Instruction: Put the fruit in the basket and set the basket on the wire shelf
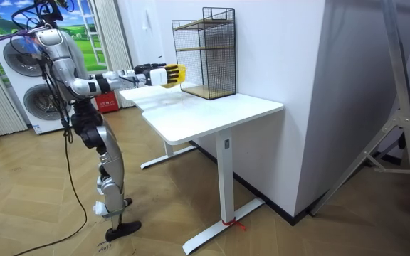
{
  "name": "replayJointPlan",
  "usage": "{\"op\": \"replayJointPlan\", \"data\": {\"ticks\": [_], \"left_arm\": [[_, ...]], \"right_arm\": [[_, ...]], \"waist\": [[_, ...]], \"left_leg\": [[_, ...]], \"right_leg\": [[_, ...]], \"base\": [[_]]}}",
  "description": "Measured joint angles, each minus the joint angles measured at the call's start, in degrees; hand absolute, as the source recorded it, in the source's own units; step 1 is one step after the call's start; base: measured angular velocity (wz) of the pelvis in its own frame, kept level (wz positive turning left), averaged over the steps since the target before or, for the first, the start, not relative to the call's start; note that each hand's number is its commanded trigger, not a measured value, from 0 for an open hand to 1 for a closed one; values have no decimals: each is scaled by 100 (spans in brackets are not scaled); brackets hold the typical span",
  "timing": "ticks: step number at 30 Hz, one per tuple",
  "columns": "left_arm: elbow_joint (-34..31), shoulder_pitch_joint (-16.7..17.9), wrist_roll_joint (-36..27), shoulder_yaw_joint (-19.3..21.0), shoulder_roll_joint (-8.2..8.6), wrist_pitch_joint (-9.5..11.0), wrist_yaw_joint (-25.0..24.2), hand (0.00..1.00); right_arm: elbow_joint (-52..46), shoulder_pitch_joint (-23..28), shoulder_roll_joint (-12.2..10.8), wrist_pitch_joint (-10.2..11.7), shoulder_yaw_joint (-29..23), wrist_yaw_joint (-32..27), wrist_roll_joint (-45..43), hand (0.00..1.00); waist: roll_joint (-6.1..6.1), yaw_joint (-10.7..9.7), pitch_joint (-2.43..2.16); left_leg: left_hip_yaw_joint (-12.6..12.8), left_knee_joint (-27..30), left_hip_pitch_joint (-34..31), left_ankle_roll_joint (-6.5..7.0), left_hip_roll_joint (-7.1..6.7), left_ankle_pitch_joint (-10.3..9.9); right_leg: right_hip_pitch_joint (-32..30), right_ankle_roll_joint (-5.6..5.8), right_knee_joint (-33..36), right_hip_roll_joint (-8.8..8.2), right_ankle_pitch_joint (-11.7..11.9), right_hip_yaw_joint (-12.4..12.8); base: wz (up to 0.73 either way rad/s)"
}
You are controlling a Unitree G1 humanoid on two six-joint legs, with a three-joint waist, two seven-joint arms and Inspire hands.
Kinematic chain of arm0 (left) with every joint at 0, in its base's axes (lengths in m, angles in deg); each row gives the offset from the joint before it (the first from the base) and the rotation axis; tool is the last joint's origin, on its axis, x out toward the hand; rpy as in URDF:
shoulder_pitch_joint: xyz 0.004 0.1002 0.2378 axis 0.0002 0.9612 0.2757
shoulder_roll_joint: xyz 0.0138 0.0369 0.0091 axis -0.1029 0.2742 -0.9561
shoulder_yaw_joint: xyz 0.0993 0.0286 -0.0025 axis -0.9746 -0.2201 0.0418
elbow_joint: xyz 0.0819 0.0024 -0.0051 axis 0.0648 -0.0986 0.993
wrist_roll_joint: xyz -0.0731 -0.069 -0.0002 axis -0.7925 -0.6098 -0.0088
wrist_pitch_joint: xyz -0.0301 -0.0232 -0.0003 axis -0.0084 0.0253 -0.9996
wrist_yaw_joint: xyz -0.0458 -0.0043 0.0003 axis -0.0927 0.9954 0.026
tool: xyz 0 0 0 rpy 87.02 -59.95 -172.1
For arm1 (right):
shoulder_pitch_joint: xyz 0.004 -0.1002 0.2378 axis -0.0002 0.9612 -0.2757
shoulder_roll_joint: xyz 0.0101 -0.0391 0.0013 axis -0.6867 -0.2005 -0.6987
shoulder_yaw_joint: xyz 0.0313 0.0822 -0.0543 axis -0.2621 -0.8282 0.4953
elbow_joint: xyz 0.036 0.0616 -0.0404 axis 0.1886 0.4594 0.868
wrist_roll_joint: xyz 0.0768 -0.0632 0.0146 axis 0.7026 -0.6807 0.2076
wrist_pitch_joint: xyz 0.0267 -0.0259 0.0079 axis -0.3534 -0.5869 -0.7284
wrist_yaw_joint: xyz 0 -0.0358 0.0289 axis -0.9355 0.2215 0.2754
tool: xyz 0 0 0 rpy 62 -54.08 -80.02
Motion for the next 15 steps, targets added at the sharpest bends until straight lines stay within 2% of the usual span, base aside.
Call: {"op": "replayJointPlan", "data": {"ticks": [5,7,9,11,14,15], "left_arm": [[70,2,-7,39,-18,-1,0,0],[131,2,-4,55,-22,-2,-10,0],[158,25,-12,57,-26,4,-9,0],[204,26,-12,60,7,11,-9,0],[233,26,-13,115,15,15,-9,0],[233,25,-12,121,2,16,-10,0]], "right_arm": [[-27,15,-2,-2,-14,119,-46,0],[-31,15,-1,-2,-8,157,-18,0],[-32,22,3,-2,-5,170,87,0],[-34,20,12,-2,-7,171,81,0],[-33,18,-1,0,3,189,80,0],[-34,17,-4,0,2,242,83,0]], "waist": [[-54,-1,5],[-55,24,5],[-54,36,6],[-74,34,3],[-79,69,-4],[-93,42,-10]], "left_leg": [[23,294,-121,-10,59,-73],[35,483,-150,-27,102,-170],[35,885,-225,-70,174,-383],[19,1031,-241,-95,199,-470],[48,1105,-298,-128,238,-459],[80,1298,-452,-162,265,-427]], "right_leg": [[-17,-24,107,21,-32,-20],[-85,-55,330,38,-132,-2],[-197,-95,652,65,-337,2],[-240,-109,878,84,-481,24],[-336,-161,999,128,-521,60],[-356,-193,1020,136,-520,96]], "base": [[-1],[-6],[-2],[0],[-4],[9]]}}
